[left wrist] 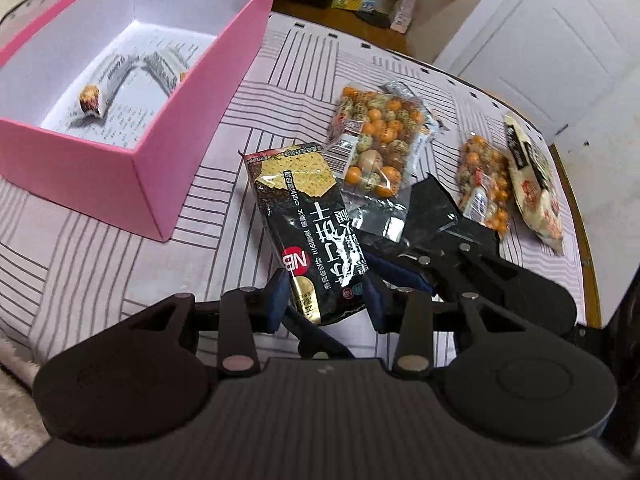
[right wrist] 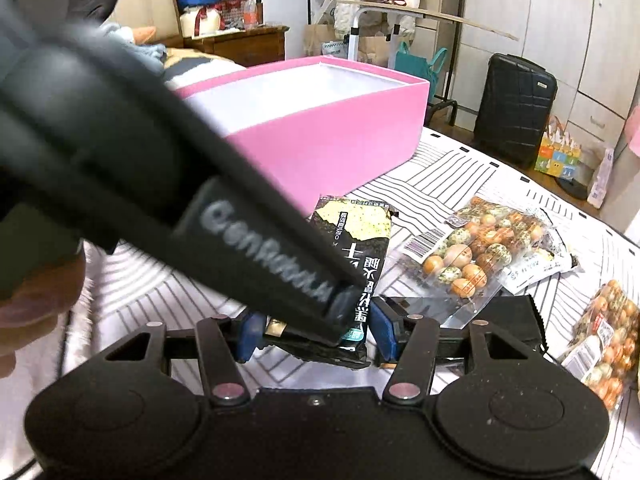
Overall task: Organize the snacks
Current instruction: 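Close the left gripper on the black NB bar and lift it, then carry the black bar into the pink box and open the left gripper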
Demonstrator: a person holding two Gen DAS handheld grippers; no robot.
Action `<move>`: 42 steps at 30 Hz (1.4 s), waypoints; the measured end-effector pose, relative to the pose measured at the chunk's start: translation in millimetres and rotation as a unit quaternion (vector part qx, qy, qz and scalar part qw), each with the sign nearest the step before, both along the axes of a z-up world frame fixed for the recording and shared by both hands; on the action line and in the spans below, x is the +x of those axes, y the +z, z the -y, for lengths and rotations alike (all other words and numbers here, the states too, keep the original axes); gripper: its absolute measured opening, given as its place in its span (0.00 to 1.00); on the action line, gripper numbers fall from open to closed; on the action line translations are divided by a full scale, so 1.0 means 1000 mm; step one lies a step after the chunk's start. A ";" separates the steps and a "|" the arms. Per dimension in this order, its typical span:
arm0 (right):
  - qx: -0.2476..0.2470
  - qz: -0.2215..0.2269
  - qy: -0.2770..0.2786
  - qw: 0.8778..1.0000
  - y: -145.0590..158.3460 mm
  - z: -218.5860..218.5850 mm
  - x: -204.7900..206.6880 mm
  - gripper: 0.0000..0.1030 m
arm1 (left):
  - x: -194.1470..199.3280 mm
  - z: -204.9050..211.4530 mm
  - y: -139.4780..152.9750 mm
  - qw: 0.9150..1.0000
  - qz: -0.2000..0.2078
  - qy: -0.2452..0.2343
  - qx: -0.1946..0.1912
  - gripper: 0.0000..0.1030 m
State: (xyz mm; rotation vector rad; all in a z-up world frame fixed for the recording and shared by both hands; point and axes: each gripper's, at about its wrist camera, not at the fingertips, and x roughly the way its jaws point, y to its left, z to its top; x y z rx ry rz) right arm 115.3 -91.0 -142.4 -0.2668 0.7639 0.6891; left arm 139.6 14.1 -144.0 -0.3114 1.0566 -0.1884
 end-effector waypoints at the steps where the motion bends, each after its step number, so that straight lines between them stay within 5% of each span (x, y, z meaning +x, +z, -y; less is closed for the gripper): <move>1: 0.002 0.000 -0.001 1.000 0.000 0.001 -0.002 0.59 | -0.004 0.000 0.002 1.000 0.003 -0.003 0.002 0.38; 8: 0.006 -0.004 -0.011 1.000 0.009 -0.001 -0.005 0.59 | -0.031 -0.001 0.017 0.999 0.015 -0.025 0.034 0.38; 21: 0.015 -0.027 -0.038 0.999 0.037 -0.016 -0.028 0.59 | -0.068 -0.021 0.055 0.998 0.035 -0.045 0.023 0.37; 33: 0.009 0.014 -0.023 1.000 0.082 -0.032 -0.041 0.59 | -0.069 -0.054 0.095 0.996 0.076 -0.024 -0.027 0.37; 42: 0.017 0.038 0.007 0.999 0.102 -0.072 -0.004 0.59 | -0.042 -0.090 0.112 0.993 0.116 0.016 -0.014 0.38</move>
